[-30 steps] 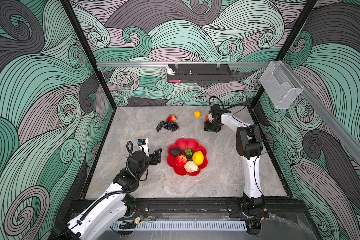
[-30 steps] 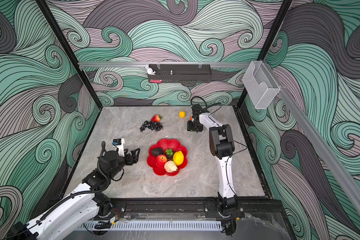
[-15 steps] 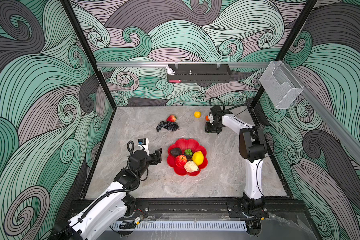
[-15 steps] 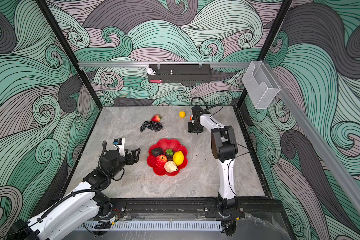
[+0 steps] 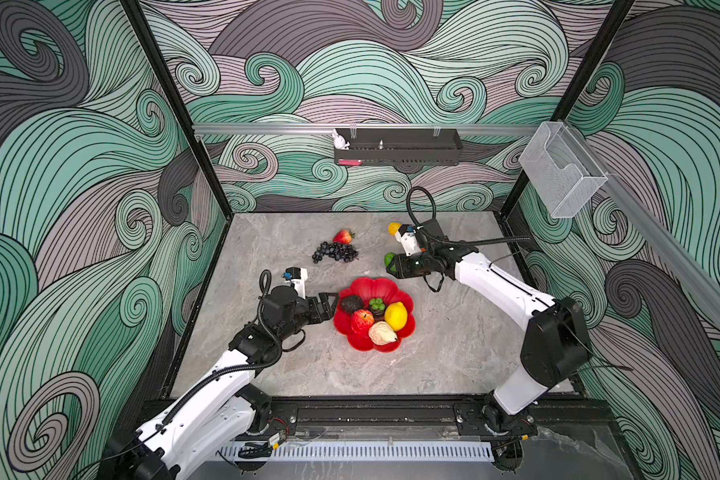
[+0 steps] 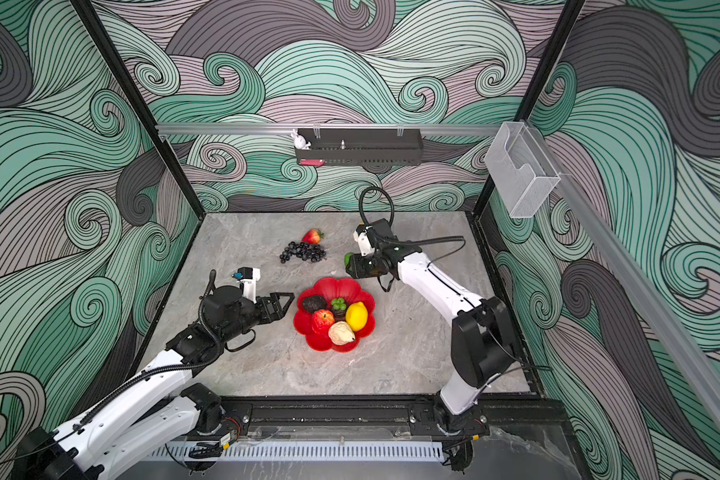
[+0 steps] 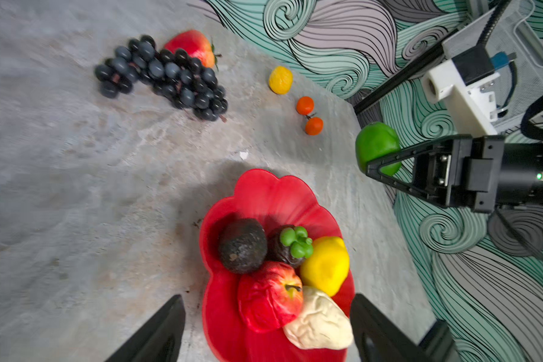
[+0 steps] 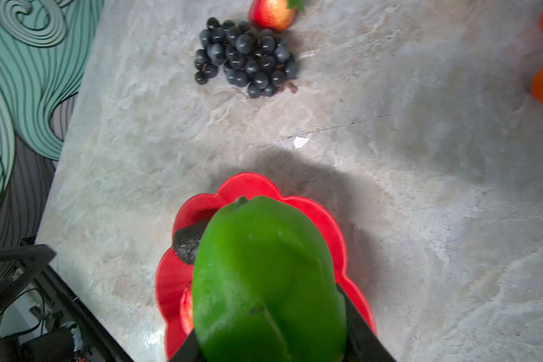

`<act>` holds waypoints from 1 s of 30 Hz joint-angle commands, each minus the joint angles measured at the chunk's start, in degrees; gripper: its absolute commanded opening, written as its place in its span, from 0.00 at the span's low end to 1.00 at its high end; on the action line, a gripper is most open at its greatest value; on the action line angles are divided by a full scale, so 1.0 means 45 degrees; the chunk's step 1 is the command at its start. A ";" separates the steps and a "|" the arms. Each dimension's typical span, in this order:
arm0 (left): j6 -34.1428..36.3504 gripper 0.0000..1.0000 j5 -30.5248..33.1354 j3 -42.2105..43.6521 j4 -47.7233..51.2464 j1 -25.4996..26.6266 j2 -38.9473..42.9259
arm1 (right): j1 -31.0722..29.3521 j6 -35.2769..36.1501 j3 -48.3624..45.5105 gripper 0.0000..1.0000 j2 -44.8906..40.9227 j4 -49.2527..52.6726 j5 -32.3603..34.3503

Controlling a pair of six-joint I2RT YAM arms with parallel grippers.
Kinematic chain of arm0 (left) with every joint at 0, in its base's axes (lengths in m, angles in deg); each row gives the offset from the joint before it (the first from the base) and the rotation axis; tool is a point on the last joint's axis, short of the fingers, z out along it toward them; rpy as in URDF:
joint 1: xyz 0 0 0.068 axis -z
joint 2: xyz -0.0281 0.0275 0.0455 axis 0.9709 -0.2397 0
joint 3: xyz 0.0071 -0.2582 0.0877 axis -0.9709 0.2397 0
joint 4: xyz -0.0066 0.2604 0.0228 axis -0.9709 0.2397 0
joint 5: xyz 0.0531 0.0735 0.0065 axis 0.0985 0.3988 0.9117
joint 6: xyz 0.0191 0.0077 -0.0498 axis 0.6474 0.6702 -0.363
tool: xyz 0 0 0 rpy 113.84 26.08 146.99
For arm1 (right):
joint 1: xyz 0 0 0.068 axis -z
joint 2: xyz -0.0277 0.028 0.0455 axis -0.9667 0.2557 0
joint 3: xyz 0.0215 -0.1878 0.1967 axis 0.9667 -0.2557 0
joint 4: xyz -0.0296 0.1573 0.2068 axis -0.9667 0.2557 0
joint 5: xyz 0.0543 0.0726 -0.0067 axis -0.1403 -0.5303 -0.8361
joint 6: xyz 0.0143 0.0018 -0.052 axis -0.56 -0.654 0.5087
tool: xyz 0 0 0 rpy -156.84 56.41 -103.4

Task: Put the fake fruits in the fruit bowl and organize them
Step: 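Carry the lime over the bowl while the left gripper reaches in, then grasp the lime with the left gripper while the right gripper releases it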

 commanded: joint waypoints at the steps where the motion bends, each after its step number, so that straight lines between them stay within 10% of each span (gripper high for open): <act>1: -0.0770 0.84 -0.2003 -0.0973 -0.0565 -0.0078 -0.0687 | -0.0545 -0.0181 -0.0910 0.46 -0.1064 -0.0381 -0.0565; 30: -0.1553 0.65 -0.4006 -0.1481 -0.3714 0.1495 -0.2972 | -0.4054 0.1083 -0.5119 0.46 -0.3923 -0.5310 -0.0677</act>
